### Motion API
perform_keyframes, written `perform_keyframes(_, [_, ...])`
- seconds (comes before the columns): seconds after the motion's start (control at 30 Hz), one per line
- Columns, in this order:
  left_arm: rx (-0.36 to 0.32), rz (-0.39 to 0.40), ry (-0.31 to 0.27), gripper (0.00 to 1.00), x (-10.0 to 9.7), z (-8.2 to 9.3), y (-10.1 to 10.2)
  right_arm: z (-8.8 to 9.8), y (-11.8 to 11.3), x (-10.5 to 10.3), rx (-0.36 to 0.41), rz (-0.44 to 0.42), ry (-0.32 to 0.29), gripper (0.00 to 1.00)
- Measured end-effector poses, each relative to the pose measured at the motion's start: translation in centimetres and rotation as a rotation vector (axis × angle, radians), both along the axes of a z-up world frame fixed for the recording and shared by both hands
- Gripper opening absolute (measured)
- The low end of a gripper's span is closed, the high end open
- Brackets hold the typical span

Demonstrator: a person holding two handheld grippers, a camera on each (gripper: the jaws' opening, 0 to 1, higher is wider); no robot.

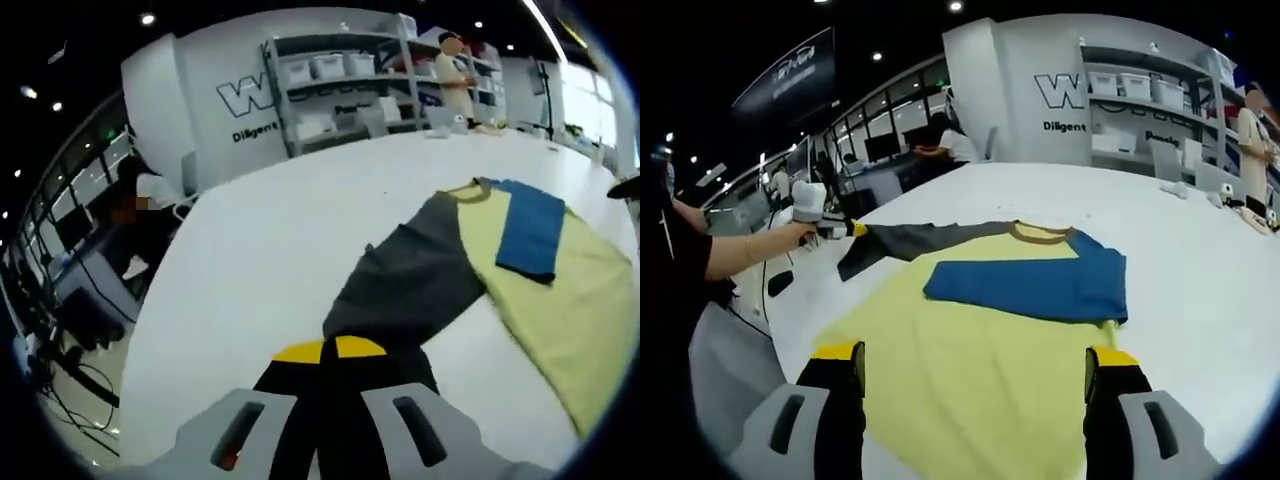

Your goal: Fold the garment on the visible template until the final outline fits inside the template.

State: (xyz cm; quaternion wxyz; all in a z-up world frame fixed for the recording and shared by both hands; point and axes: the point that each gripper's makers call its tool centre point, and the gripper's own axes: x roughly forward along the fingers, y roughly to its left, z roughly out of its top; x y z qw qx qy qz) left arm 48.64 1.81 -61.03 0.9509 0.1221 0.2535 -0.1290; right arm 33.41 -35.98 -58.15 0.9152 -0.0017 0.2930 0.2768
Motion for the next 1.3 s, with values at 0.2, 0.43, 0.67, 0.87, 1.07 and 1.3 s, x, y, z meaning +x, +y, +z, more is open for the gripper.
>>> perform_keyframes(0.2, [-0.045, -0.003, 0.004, 0.0, -0.2, 1.4, -1.7, 0.4, -0.1, 0.1, 0.0, 0.002, -0.006, 0.88])
perform_keyframes(0.43, [-0.082, -0.006, -0.017, 0.0, 0.6, 3.3, -3.6, 0.7, -0.6, -0.3, 0.001, -0.005, -0.012, 0.89])
perform_keyframes(0.67, [-0.103, -0.05, -0.056, 0.0, 1.9, 5.3, -6.9, 0.5, -1.0, -0.8, 0.002, -0.018, -0.007, 0.89])
perform_keyframes(0.87, [-0.086, -0.099, -0.085, 0.0, 2.8, 6.2, -10.1, 0.7, -1.4, -0.8, -0.001, -0.028, -0.009, 0.89])
perform_keyframes(1.07, [-0.091, -0.144, -0.097, 0.0, 3.1, 6.9, -13.2, 0.7, -1.9, -1.0, -0.001, -0.045, -0.01, 0.89])
perform_keyframes(1.3, [-0.089, -0.193, -0.115, 0.0, 3.4, 7.9, -16.4, 0.5, -2.6, -1.5, 0.002, -0.069, -0.003, 0.88])
